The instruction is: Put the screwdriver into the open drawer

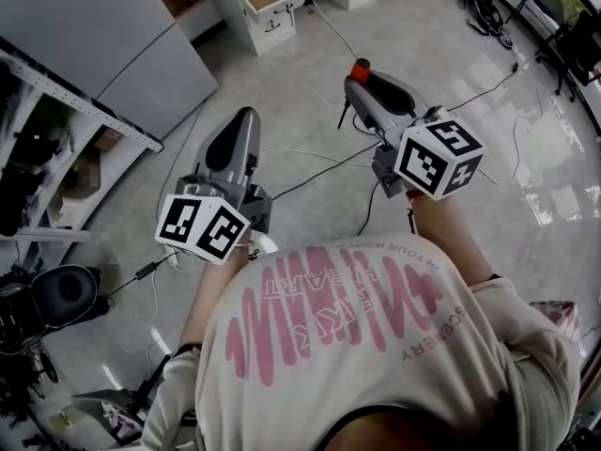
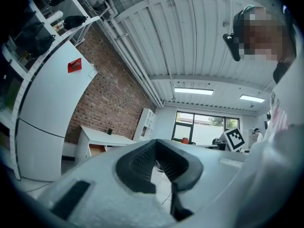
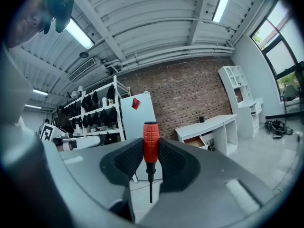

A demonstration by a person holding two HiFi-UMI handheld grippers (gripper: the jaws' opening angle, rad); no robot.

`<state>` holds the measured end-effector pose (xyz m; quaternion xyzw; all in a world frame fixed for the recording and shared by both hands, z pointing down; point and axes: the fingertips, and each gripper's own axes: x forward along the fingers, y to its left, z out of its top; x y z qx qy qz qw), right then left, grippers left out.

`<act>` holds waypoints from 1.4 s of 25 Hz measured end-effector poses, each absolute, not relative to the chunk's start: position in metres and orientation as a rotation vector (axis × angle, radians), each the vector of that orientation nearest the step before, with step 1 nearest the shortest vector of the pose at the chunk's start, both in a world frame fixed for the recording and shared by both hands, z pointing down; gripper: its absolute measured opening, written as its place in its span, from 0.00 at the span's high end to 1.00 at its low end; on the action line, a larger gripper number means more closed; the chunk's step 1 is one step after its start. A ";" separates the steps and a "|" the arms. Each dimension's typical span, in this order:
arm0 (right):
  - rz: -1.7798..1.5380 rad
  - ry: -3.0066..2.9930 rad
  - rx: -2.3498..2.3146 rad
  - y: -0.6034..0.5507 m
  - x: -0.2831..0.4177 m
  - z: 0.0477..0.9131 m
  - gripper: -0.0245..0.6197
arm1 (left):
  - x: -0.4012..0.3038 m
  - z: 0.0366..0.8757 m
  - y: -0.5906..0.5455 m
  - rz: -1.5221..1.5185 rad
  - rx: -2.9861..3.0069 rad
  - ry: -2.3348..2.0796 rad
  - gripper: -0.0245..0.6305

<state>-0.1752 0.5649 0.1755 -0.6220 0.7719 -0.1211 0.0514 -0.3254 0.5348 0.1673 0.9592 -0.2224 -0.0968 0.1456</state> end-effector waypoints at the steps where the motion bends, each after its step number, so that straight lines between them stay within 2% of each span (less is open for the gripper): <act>1: -0.359 2.345 -1.904 0.563 -0.178 0.175 0.79 | -0.332 0.168 0.532 -0.283 2.761 -0.644 0.96; 7: -0.335 2.351 -1.993 0.556 -0.189 0.182 0.79 | -0.362 0.184 0.516 -0.297 2.700 -0.663 0.96; 18: -0.372 2.362 -2.003 0.525 -0.178 0.202 0.79 | -0.367 0.218 0.491 -0.274 2.625 -0.694 0.96; 25: -0.371 2.412 -1.966 0.479 -0.138 0.210 0.79 | -0.327 0.211 0.450 -0.292 2.646 -0.734 0.96; 35: -0.382 2.480 -1.846 0.380 -0.034 0.212 0.79 | -0.217 0.212 0.361 -0.288 2.638 -0.828 0.96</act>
